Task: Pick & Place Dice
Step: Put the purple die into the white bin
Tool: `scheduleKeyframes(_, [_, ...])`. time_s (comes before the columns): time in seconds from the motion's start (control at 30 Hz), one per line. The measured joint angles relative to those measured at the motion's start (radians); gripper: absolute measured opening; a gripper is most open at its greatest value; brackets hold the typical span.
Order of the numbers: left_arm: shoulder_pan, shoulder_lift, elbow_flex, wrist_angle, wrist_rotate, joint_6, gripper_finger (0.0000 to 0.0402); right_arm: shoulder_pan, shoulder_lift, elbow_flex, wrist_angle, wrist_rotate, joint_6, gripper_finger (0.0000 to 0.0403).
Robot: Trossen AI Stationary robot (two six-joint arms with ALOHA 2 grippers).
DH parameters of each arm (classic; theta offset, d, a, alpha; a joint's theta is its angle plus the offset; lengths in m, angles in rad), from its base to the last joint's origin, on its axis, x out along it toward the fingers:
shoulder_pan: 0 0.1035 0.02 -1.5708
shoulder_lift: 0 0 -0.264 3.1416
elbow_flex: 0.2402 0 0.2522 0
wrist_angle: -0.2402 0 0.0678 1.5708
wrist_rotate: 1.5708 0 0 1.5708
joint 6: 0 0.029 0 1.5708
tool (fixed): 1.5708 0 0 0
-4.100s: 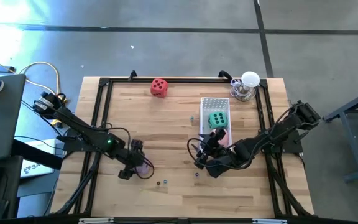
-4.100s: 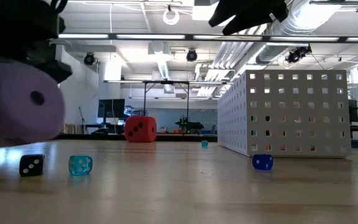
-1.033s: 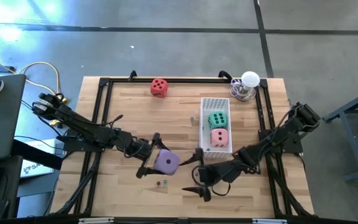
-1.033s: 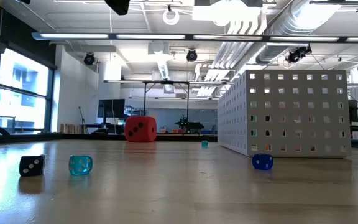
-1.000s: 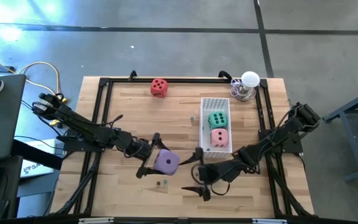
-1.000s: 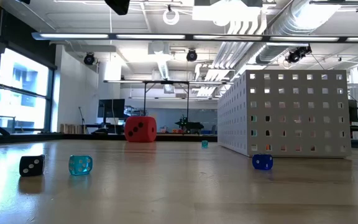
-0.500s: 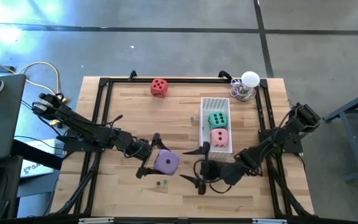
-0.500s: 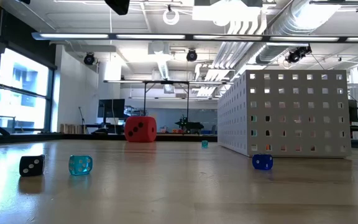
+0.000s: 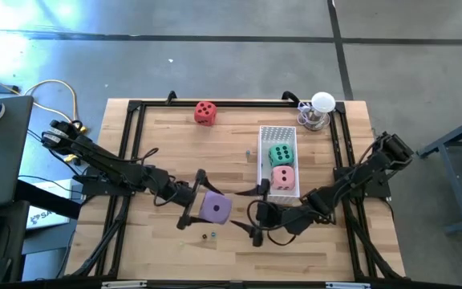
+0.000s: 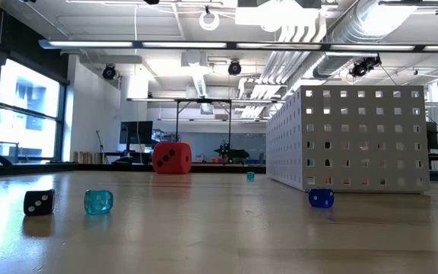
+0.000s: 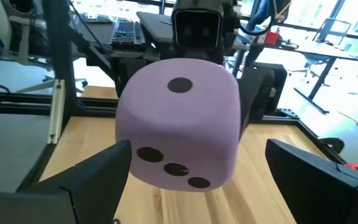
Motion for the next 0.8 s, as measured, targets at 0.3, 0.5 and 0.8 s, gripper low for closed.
scheduleKeyframes(0.3, [0.003,0.0,0.0,0.018,-0.057,0.001,0.04,-0.05,-0.001,0.0,0.001,-0.083,0.0,0.0362])
scheduleKeyframes(0.5, [0.003,0.0,0.0,0.018,-0.056,0.012,0.04,-0.067,-0.001,0.0,0.024,-0.151,-0.001,0.0362])
scheduleKeyframes(0.8, [0.001,0.0,0.0,0.018,-0.059,0.03,0.04,-0.066,-0.001,0.0,0.029,-0.2,-0.004,0.0362])
